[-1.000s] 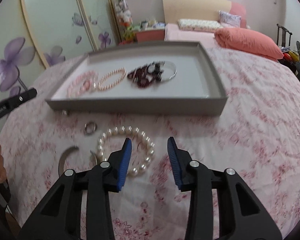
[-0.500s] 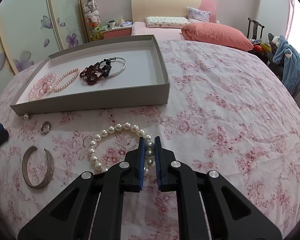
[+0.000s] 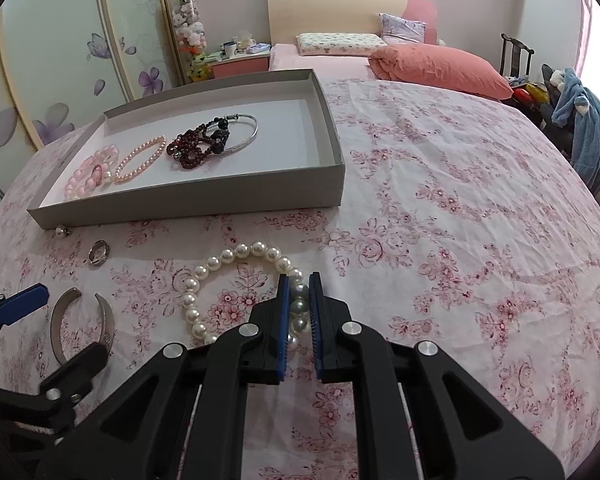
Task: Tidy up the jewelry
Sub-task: 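Grasp the white pearl bracelet with the right gripper while the left grasps the silver open bangle, then lower the pearl bracelet into the tray with the right gripper while the left releases the bangle there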
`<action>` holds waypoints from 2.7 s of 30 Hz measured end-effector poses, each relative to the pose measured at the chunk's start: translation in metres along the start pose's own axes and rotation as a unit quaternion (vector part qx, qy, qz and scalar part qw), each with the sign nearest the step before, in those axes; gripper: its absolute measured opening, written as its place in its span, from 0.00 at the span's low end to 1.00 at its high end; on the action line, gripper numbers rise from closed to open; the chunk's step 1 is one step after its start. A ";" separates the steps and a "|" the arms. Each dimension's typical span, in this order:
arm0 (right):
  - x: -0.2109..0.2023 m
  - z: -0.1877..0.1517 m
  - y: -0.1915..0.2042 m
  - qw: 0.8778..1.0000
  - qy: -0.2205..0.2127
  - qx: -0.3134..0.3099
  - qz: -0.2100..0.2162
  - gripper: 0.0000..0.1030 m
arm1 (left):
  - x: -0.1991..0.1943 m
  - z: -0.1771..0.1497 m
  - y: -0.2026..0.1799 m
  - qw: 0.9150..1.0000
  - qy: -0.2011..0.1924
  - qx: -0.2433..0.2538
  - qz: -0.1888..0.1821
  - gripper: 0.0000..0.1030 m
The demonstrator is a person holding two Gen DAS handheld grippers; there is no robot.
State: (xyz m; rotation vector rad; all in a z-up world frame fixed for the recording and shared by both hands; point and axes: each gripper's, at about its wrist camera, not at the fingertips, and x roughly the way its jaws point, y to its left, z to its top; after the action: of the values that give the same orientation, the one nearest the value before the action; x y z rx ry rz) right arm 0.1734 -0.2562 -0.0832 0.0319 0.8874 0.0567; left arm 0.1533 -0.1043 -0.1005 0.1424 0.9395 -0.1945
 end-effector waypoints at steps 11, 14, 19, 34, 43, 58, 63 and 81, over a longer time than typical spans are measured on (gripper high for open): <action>-0.001 -0.002 0.026 0.999 0.003 -0.034 0.040 0.10 | -0.001 -0.005 0.061 0.998 0.000 -0.056 0.025 0.64; -0.002 -0.005 0.036 0.998 0.004 -0.045 0.051 0.10 | -0.005 -0.011 0.083 0.997 -0.003 -0.071 0.035 0.64; -0.002 -0.005 0.040 0.997 0.004 -0.047 0.054 0.10 | -0.007 -0.014 0.096 0.996 -0.005 -0.077 0.041 0.70; -0.002 -0.005 0.038 0.998 0.005 -0.041 0.057 0.11 | -0.007 -0.014 0.096 0.997 -0.009 -0.073 0.036 0.69; -0.002 -0.005 0.037 0.998 0.005 -0.041 0.056 0.10 | -0.008 -0.013 0.092 0.997 -0.012 -0.072 0.035 0.63; -0.052 0.003 0.041 0.989 -0.087 -0.016 0.119 0.10 | -0.039 -0.012 0.096 0.992 -0.072 -0.089 0.046 0.63; -0.071 0.006 0.053 0.983 -0.120 -0.020 0.140 0.10 | -0.063 -0.011 0.086 0.988 -0.121 -0.070 0.068 0.63; -0.123 0.012 0.069 0.965 -0.231 -0.026 0.123 0.10 | -0.123 0.001 0.062 0.958 -0.249 -0.040 0.135 0.63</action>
State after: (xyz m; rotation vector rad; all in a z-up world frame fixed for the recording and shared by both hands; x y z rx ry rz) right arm 0.1027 -0.1948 0.0232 0.1025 0.4114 0.2938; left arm 0.0975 -0.0316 0.0018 0.1356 0.4172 0.0618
